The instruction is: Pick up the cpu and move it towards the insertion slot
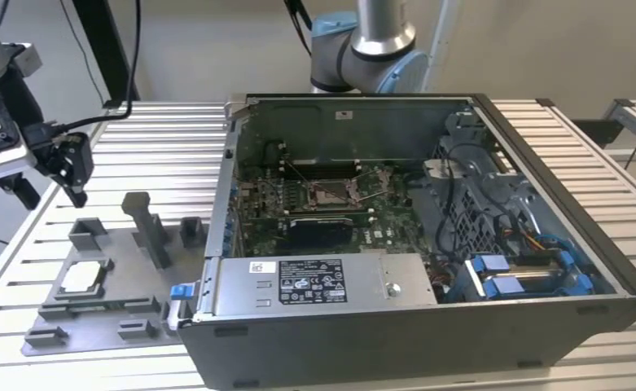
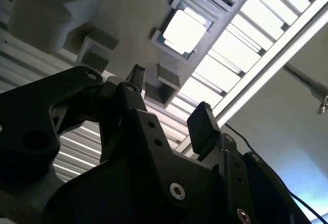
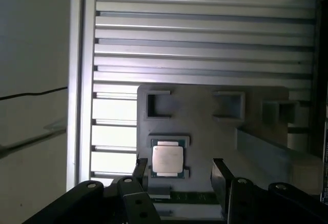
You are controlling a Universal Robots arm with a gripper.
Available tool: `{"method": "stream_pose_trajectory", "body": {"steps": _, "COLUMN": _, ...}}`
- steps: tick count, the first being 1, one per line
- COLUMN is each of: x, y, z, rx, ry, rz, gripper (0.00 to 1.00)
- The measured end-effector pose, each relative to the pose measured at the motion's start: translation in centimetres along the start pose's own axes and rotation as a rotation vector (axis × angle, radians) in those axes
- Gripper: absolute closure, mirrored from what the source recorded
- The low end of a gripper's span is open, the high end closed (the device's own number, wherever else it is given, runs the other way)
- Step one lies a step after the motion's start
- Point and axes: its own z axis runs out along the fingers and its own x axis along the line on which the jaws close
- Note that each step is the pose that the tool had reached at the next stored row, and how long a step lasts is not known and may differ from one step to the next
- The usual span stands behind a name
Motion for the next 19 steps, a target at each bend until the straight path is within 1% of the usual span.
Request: {"method": "stream_pose_trajectory", "body": {"steps": 19, "x": 0.00, "y": -0.05, "z": 1.55, "rx": 0.0000, "ry": 0.0000, "rz": 0.000, "gripper": 0.00}}
